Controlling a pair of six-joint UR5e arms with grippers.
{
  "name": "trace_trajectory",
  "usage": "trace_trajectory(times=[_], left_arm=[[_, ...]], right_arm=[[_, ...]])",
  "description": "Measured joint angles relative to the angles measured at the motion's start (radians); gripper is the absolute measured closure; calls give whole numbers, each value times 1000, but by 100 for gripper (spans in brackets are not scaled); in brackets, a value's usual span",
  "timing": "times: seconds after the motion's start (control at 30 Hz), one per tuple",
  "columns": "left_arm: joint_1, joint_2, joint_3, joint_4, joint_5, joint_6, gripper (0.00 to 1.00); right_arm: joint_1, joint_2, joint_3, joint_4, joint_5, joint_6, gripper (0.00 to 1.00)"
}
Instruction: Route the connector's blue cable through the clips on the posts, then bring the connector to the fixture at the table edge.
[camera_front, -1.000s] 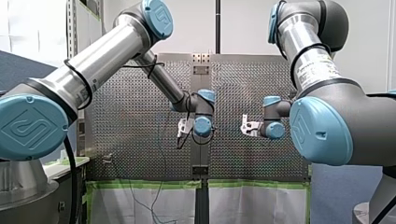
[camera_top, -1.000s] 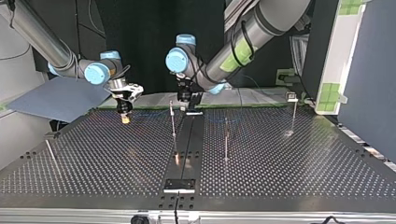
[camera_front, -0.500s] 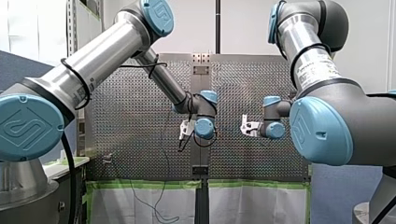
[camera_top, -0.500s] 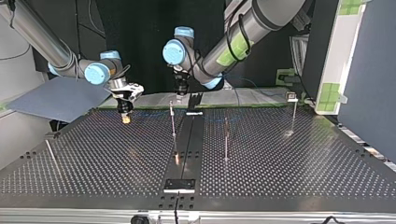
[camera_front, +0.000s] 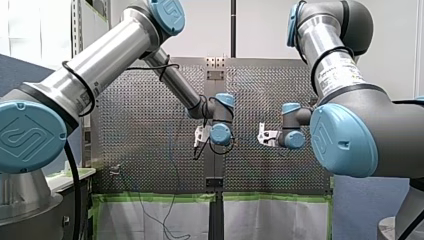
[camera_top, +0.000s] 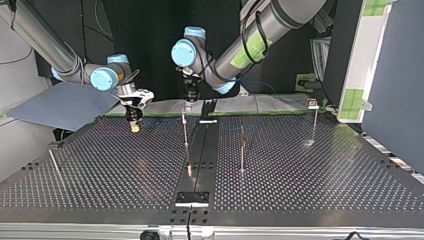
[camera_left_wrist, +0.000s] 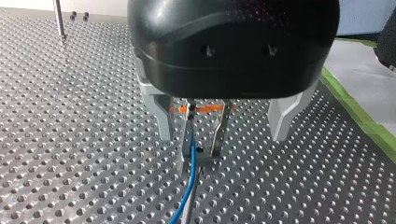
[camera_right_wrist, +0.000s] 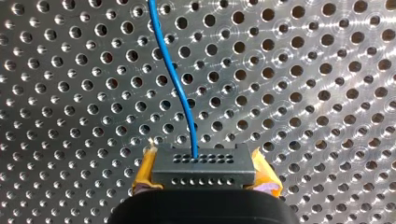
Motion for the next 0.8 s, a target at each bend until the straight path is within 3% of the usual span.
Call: trace_trajectory(times=[0.8], left_arm=[[-19,2,0,19,0,-60,0]], right_arm=[[-4,0,0,3,-9,-1,100]])
